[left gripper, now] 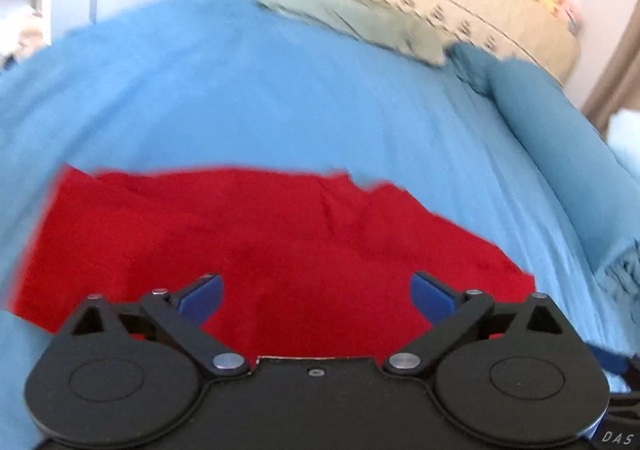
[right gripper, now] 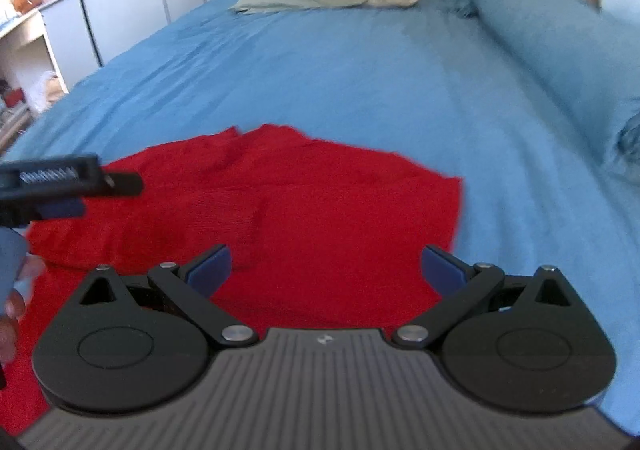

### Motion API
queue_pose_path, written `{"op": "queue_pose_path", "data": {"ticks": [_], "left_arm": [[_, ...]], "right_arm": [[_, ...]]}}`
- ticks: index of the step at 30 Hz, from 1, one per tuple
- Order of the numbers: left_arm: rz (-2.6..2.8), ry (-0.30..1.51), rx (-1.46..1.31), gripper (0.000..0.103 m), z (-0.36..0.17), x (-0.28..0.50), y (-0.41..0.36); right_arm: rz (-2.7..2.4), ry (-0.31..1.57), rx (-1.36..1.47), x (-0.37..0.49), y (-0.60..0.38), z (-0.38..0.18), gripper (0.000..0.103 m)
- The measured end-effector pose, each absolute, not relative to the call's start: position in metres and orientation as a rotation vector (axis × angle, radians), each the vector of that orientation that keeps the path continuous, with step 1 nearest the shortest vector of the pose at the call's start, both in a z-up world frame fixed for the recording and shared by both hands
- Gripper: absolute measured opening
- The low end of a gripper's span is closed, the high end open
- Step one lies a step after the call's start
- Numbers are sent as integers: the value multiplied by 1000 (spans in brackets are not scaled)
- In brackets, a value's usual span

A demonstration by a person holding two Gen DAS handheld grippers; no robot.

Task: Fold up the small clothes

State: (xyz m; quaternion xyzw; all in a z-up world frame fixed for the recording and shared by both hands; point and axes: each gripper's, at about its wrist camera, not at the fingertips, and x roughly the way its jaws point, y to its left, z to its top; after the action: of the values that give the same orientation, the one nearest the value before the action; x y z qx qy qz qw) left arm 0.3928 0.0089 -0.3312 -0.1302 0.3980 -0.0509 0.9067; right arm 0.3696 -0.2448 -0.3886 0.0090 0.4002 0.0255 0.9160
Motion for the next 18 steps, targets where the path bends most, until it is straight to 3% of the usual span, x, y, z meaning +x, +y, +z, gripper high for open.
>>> {"op": "queue_pose_path", "data": {"ticks": [6, 10, 15, 18], "left_arm": [[1, 788, -250, 102, -319, 389, 61], [41, 798, -242, 102, -327, 390, 77], [48, 808, -251, 102, -330, 378, 100], [39, 814, -243, 102, -332, 375, 103]], "right_arm": [[150, 903, 188, 391, -222, -401, 103], [117, 968, 256, 408, -202, -427, 81], [19, 982, 318, 417, -196, -447, 70], [17, 968, 318, 419, -192, -446, 50]]}}
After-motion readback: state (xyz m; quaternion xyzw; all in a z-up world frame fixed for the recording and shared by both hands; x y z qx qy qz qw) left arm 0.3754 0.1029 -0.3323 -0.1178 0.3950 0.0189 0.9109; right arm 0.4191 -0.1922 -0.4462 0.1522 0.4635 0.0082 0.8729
